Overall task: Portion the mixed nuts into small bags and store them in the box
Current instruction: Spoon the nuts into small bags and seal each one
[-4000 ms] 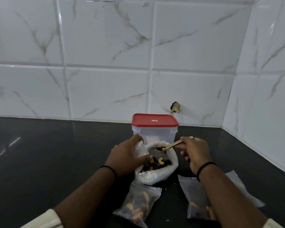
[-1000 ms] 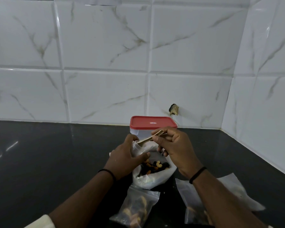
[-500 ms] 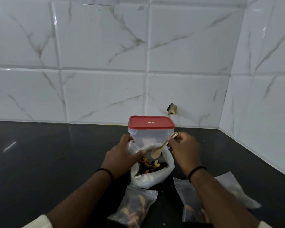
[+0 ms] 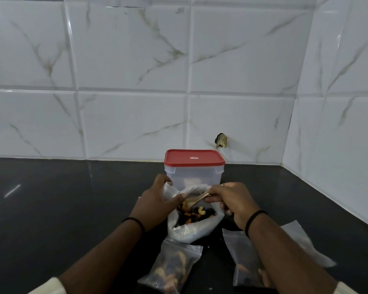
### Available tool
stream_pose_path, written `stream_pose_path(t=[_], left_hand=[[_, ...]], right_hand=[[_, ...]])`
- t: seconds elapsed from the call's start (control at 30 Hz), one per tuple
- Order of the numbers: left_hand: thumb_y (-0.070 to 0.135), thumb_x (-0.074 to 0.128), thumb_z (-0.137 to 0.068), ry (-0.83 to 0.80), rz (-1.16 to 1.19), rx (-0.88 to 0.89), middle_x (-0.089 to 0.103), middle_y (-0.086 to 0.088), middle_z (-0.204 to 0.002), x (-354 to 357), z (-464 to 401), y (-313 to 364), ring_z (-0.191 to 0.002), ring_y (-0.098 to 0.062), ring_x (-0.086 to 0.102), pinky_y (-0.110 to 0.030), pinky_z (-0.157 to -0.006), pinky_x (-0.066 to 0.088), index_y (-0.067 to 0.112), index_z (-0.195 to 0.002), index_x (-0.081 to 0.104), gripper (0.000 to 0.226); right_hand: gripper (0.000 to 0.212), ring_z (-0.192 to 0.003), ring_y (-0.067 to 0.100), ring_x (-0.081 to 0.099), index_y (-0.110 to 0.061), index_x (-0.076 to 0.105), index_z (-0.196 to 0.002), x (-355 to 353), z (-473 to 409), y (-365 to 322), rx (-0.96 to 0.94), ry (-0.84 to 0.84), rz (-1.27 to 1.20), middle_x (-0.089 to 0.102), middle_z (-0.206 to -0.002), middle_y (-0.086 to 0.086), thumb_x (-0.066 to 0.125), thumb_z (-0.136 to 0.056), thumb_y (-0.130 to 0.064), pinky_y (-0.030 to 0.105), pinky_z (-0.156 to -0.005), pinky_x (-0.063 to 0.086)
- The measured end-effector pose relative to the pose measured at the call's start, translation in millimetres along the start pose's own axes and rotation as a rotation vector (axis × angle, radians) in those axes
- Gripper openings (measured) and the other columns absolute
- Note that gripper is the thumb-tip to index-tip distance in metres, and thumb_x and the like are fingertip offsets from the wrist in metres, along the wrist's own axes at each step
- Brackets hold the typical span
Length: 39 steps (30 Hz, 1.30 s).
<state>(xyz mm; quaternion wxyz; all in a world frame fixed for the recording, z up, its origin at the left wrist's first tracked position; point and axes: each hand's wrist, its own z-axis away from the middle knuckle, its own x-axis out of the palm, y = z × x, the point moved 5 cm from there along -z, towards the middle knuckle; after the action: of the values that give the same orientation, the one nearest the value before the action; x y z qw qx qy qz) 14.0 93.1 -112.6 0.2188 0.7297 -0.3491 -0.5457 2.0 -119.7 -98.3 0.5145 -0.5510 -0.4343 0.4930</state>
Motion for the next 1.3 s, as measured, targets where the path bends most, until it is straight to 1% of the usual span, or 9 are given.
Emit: stream_pose_path(t=[0.2, 0.3, 0.47, 0.7, 0.8, 0.9, 1.0, 1.13, 1.3], left_hand=[[0.063, 0.064, -0.079, 0.013, 0.005, -0.003, 0.063, 0.002, -0.108, -1, 0, 2, -0.09, -0.012, 0.063, -0.038, -0.082, 0.056, 0.039, -0.112, 0.039, 0.048], [0.064, 0.063, -0.078, 0.016, -0.004, 0.001, 0.063, 0.002, -0.108, -1, 0, 1, -0.089, -0.013, 0.064, -0.04, -0.082, 0.056, 0.041, -0.112, 0.037, 0.048], [0.064, 0.063, -0.079, 0.02, -0.007, 0.006, 0.063, 0.002, -0.106, 0, 0, 1, -0.089, -0.014, 0.064, -0.041, -0.082, 0.056, 0.041, -0.111, 0.037, 0.048], [0.064, 0.065, -0.077, 0.001, -0.001, 0.017, 0.062, 0.003, -0.108, 0, 2, 3, -0.09, -0.012, 0.065, -0.039, -0.081, 0.058, 0.038, -0.114, 0.036, 0.054], [0.06, 0.068, -0.077, -0.01, -0.001, 0.024, 0.061, 0.002, -0.11, 0, 3, 4, -0.091, -0.013, 0.065, -0.038, -0.081, 0.058, 0.037, -0.116, 0.036, 0.055], [0.058, 0.069, -0.077, -0.013, 0.005, 0.042, 0.061, 0.004, -0.109, -1, 2, 5, -0.089, -0.011, 0.065, -0.038, -0.079, 0.058, 0.037, -0.117, 0.036, 0.055], [0.056, 0.069, -0.078, -0.014, 0.008, 0.045, 0.062, 0.006, -0.107, -1, 3, 6, -0.087, -0.007, 0.064, -0.035, -0.078, 0.058, 0.036, -0.118, 0.036, 0.055], [0.055, 0.069, -0.079, -0.005, -0.006, 0.041, 0.06, 0.007, -0.106, -2, 4, 10, -0.089, -0.009, 0.063, -0.035, -0.079, 0.057, 0.035, -0.119, 0.037, 0.055], [0.057, 0.068, -0.079, -0.003, -0.011, 0.034, 0.061, 0.003, -0.11, -2, 4, 10, -0.091, -0.013, 0.063, -0.04, -0.082, 0.057, 0.034, -0.119, 0.036, 0.056]], right_hand=[[0.017, -0.029, 0.0, 0.048, 0.009, 0.066, -0.103, -4, 2, 2, 0.086, 0.036, -0.111, 0.071, -0.086, 0.021, 0.06, -0.091, -0.002, 0.014, -0.029, 0.026], [0.017, -0.03, 0.002, 0.041, 0.006, 0.067, -0.102, -7, -3, 5, 0.108, 0.069, -0.135, 0.068, -0.077, 0.016, 0.058, -0.091, -0.004, 0.015, -0.029, 0.026], [0.007, -0.043, 0.007, 0.032, -0.007, 0.063, -0.091, -13, -12, 6, 0.109, 0.106, -0.164, 0.07, -0.068, 0.007, 0.058, -0.091, -0.011, 0.017, -0.036, 0.023], [0.006, -0.046, 0.01, 0.037, -0.008, 0.064, -0.089, -13, -11, -5, -0.034, 0.082, -0.254, 0.071, -0.073, 0.007, 0.059, -0.091, -0.012, 0.021, -0.036, 0.029], [0.01, -0.046, 0.01, 0.038, -0.007, 0.063, -0.083, -8, -8, -11, -0.089, 0.036, -0.248, 0.071, -0.076, 0.011, 0.061, -0.092, -0.01, 0.022, -0.038, 0.03], [0.009, -0.052, 0.012, 0.04, -0.003, 0.067, -0.086, -2, -3, -18, -0.199, -0.027, -0.175, 0.07, -0.074, 0.009, 0.066, -0.092, -0.011, 0.023, -0.042, 0.031], [0.007, -0.051, 0.007, 0.048, -0.001, 0.073, -0.093, 5, 7, -30, -0.354, -0.107, -0.077, 0.063, -0.059, -0.005, 0.071, -0.088, -0.005, 0.017, -0.044, 0.035], [0.014, -0.047, -0.001, 0.054, 0.005, 0.073, -0.098, 12, 16, -38, -0.474, -0.191, -0.056, 0.068, -0.061, -0.007, 0.071, -0.084, 0.004, 0.01, -0.046, 0.039], [0.006, -0.048, -0.001, 0.056, 0.004, 0.072, -0.09, 6, 14, -39, -0.472, -0.064, -0.083, 0.069, -0.063, -0.001, 0.071, -0.087, -0.001, 0.012, -0.047, 0.041]])
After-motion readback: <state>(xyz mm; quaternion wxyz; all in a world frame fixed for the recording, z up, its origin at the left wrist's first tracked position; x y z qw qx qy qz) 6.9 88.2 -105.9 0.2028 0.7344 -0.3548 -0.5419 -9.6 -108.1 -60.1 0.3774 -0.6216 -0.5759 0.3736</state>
